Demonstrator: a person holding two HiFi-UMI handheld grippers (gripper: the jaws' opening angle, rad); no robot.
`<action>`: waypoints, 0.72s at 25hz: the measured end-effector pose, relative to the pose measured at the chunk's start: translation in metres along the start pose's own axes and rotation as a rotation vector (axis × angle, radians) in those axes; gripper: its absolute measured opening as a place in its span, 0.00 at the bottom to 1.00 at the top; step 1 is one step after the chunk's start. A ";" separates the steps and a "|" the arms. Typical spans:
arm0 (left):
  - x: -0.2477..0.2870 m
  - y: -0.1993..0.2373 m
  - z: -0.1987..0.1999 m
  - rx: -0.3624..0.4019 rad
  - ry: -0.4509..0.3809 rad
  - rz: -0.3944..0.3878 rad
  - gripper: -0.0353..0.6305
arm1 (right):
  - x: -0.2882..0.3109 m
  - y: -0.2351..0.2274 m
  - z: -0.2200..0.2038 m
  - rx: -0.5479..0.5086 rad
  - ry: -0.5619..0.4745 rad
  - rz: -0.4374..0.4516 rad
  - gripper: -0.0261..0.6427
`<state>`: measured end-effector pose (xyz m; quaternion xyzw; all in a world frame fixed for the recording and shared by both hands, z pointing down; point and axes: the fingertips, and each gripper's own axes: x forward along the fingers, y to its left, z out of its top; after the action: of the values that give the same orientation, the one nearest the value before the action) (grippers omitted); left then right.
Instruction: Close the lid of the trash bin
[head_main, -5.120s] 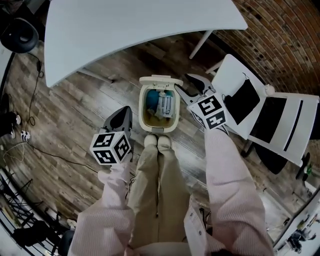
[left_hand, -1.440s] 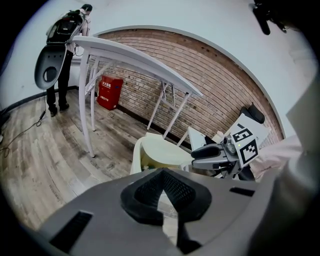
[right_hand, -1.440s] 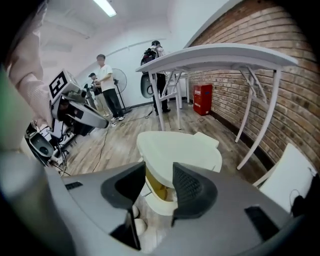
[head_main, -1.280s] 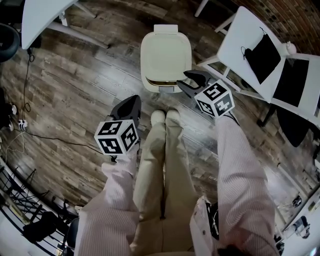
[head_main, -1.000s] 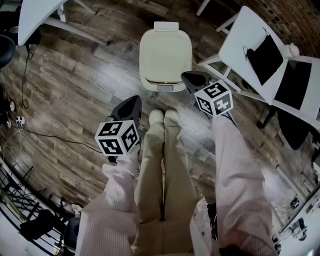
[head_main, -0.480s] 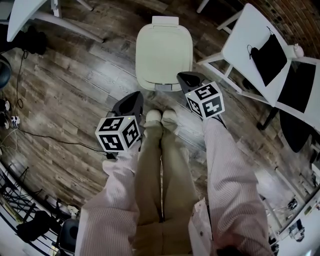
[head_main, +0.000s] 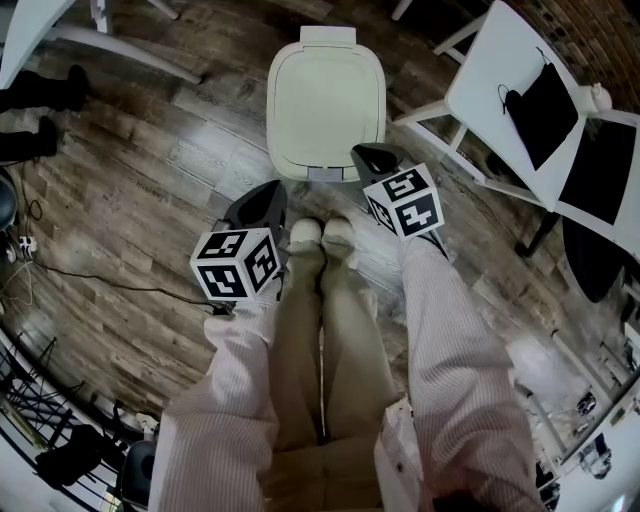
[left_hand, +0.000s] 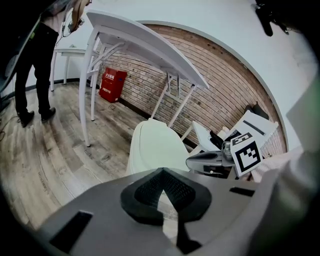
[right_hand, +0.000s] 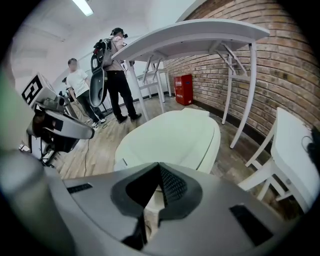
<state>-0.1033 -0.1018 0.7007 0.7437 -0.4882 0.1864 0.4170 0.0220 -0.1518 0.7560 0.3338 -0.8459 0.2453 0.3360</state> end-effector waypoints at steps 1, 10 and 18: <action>0.001 0.000 0.000 0.000 0.001 0.000 0.04 | 0.000 0.000 0.000 -0.007 0.006 -0.005 0.05; 0.005 0.000 -0.002 0.000 0.007 -0.002 0.04 | 0.005 0.000 -0.004 -0.037 0.072 -0.058 0.05; 0.009 -0.004 -0.001 -0.009 0.002 -0.004 0.04 | 0.005 0.004 -0.002 -0.041 0.149 -0.057 0.05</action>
<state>-0.0956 -0.1055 0.7056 0.7425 -0.4872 0.1839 0.4212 0.0174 -0.1496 0.7604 0.3316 -0.8136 0.2425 0.4115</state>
